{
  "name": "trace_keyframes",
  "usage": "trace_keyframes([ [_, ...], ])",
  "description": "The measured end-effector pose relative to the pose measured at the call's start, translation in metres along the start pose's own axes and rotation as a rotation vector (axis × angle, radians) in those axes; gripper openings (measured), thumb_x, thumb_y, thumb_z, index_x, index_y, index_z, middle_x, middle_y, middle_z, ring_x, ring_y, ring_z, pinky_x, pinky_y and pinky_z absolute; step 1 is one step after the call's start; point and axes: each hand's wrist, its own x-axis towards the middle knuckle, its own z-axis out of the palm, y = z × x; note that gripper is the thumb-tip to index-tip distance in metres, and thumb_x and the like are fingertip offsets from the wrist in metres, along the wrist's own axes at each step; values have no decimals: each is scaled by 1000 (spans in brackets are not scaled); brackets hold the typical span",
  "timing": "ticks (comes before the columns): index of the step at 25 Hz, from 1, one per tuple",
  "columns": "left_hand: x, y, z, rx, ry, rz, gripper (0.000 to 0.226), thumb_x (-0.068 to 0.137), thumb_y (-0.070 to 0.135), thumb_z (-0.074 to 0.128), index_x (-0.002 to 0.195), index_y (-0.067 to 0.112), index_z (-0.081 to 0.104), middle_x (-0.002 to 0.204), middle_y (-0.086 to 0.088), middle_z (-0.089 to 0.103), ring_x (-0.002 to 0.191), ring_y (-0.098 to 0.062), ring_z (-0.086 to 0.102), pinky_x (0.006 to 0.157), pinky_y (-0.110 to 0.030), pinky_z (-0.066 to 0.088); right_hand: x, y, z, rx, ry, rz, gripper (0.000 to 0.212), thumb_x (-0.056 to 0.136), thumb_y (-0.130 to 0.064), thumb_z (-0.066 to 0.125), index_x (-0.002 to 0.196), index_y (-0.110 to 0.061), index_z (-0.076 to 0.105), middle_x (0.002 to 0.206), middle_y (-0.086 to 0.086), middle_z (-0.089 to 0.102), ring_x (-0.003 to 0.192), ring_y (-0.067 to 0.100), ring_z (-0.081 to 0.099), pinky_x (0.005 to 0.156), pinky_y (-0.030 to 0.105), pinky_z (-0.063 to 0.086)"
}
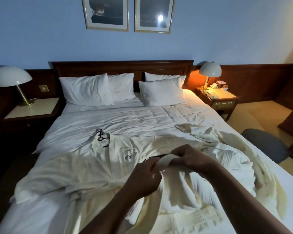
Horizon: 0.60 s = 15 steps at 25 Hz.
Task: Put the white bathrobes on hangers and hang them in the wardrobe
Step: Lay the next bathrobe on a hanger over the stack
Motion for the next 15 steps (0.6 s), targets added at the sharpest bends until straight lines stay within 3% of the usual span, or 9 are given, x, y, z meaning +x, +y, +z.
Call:
trace_keyframes([
  [2, 7, 0, 4, 27, 34, 27, 32, 81, 26, 58, 112, 29, 65, 86, 16, 66, 78, -2, 60, 68, -22, 44, -2, 3, -6, -99, 29, -42, 27, 67, -18, 71, 80, 5, 69, 63, 5, 54, 57, 11, 49, 50, 23, 36],
  [5, 12, 4, 20, 30, -1, 84, 24, 84, 34, 61, 106, 26, 63, 85, 9, 67, 75, -8, 61, 67, -27, 47, -3, 15, -3, -327, 152, -103, 5, 70, -13, 73, 74, -12, 70, 63, 7, 62, 56, 5, 53, 53, 22, 39],
  [8, 17, -6, 34, 111, 130, 102, 16, 77, 29, 53, 91, 23, 58, 79, 6, 64, 72, -14, 59, 64, -32, 47, -3, 25, 10, -408, 295, -202, 8, 67, -24, 72, 70, -18, 68, 64, 5, 63, 60, 15, 59, 53, 28, 42],
  [10, 19, -17, 38, 95, 142, 44, 19, 71, 18, 52, 88, 23, 58, 77, 7, 63, 71, -13, 60, 61, -33, 47, -3, 27, 17, -389, 351, -241, 8, 66, -17, 73, 66, -16, 65, 60, 4, 59, 60, 18, 57, 53, 31, 41],
  [15, 18, -44, 38, 115, 78, 39, 31, 69, 4, 50, 73, 35, 55, 65, 13, 58, 62, -4, 55, 56, -23, 39, -1, 39, 11, -369, 317, -194, 18, 61, -6, 58, 72, -20, 58, 62, -7, 54, 59, 7, 50, 50, 22, 35],
])
